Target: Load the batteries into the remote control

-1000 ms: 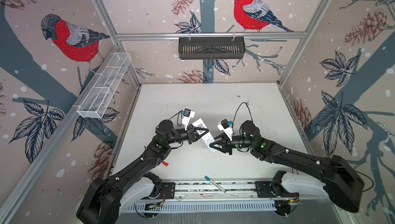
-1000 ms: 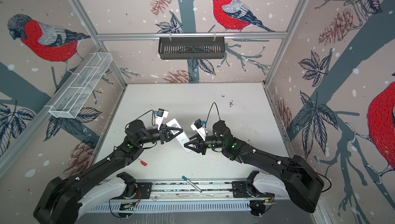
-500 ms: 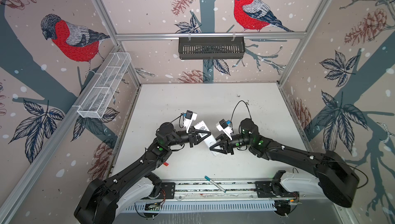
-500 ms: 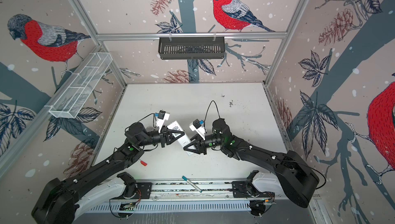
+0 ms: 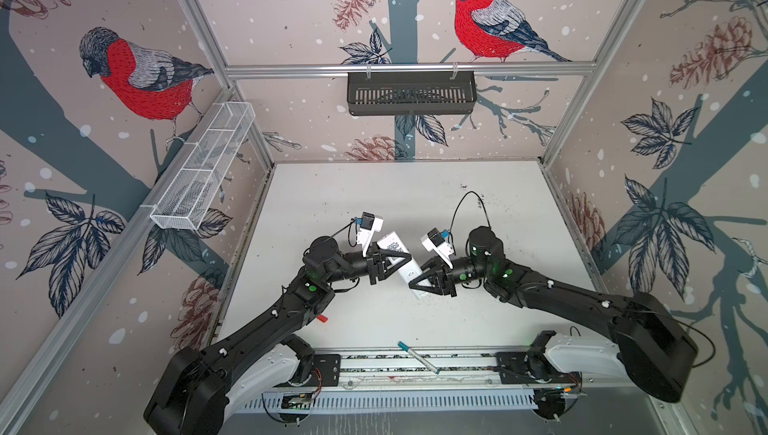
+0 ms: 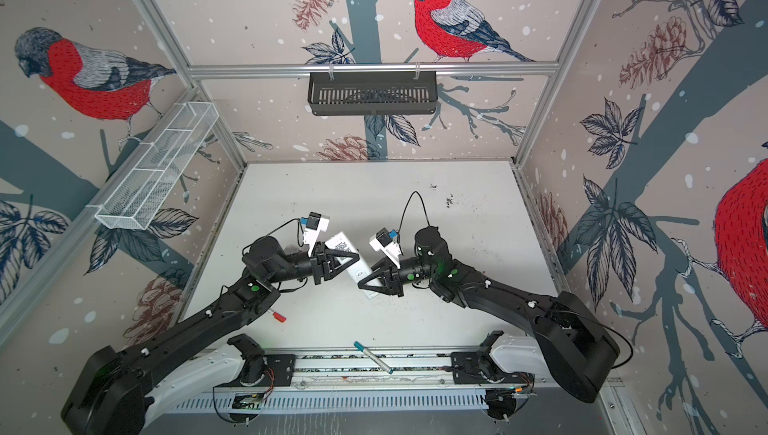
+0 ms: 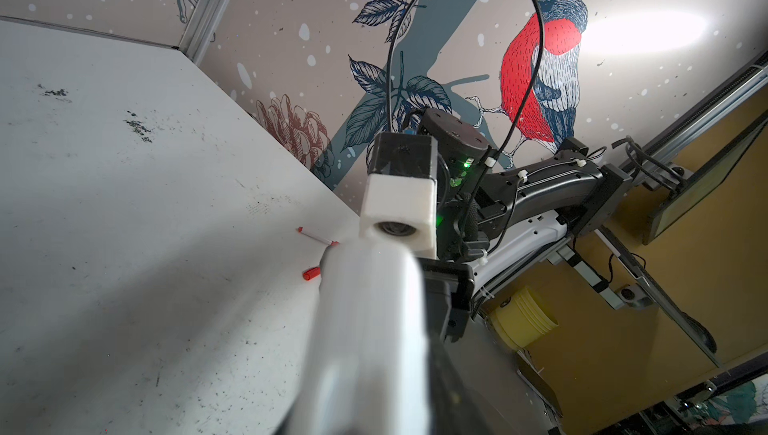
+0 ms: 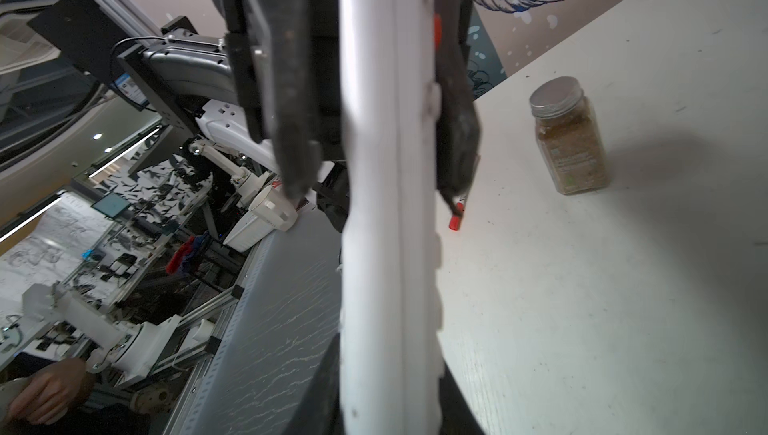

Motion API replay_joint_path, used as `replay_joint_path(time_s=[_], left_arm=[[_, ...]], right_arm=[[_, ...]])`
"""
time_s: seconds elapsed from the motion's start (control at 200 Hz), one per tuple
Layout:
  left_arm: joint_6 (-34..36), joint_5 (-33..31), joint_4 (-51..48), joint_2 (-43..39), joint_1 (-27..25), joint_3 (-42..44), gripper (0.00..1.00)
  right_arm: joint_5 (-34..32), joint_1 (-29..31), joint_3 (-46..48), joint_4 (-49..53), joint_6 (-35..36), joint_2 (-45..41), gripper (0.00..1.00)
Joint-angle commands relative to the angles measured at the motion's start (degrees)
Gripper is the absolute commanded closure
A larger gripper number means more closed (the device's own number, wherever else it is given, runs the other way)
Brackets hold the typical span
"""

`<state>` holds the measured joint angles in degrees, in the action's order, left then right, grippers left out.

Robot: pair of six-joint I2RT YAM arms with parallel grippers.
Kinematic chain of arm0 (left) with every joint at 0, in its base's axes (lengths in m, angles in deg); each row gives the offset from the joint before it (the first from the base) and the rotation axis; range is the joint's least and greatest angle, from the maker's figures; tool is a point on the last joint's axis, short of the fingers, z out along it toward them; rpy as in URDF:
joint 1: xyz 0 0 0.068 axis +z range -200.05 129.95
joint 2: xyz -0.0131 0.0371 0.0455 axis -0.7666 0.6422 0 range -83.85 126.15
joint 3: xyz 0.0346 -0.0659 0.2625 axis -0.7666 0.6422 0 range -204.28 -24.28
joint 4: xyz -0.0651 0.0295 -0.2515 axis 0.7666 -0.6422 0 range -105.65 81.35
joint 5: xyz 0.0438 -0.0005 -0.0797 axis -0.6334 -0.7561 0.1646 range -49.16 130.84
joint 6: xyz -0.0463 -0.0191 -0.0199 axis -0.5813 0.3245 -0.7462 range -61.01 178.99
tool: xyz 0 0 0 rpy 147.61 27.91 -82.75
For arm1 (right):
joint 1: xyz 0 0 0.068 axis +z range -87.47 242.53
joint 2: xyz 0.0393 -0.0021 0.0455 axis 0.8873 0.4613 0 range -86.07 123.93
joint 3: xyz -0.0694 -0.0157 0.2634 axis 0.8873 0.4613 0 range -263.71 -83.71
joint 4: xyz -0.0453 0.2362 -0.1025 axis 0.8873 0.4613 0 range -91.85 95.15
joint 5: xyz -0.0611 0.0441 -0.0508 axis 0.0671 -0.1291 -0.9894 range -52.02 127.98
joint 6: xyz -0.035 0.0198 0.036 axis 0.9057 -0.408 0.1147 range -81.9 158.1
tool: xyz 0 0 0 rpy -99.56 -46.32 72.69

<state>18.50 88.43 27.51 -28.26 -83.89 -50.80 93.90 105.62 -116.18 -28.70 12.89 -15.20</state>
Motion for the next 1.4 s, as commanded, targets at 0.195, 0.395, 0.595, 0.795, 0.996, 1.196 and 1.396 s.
replay_joint_path(time_s=[0.195,0.395,0.595,0.795,0.996,1.196,1.396], left_arm=[[4.9,-6.3,-8.3,-2.5,2.4,-2.5,0.03],[3.9,-8.7,-15.7,-2.5,10.3,-2.1,0.03],[3.3,-8.6,-15.8,-2.6,11.0,-1.5,0.03],[2.3,-8.1,-14.3,-2.0,11.1,-0.8,0.03],[2.0,-7.7,-13.6,-1.5,11.1,-0.3,0.02],[1.5,-7.2,-11.7,-0.4,11.1,0.3,0.03],[0.7,-6.6,-9.5,1.0,11.1,0.9,0.02]], right_arm=[[-18.9,-2.4,-0.8,11.6,2.0,-3.7,0.79],[-37.2,-2.3,-3.2,22.4,3.8,-4.1,0.8],[-57.1,0.5,-6.7,30.7,-0.6,-0.1,0.8],[-73.0,6.2,-10.8,39.4,-9.9,8.7,0.8],[-77.3,10.1,-9.2,40.1,-18.3,10.8,0.78],[-80.4,14.0,-10.3,43.0,-22.7,14.6,0.74],[-82.4,17.6,-13.5,45.7,-25.2,20.3,0.74]])
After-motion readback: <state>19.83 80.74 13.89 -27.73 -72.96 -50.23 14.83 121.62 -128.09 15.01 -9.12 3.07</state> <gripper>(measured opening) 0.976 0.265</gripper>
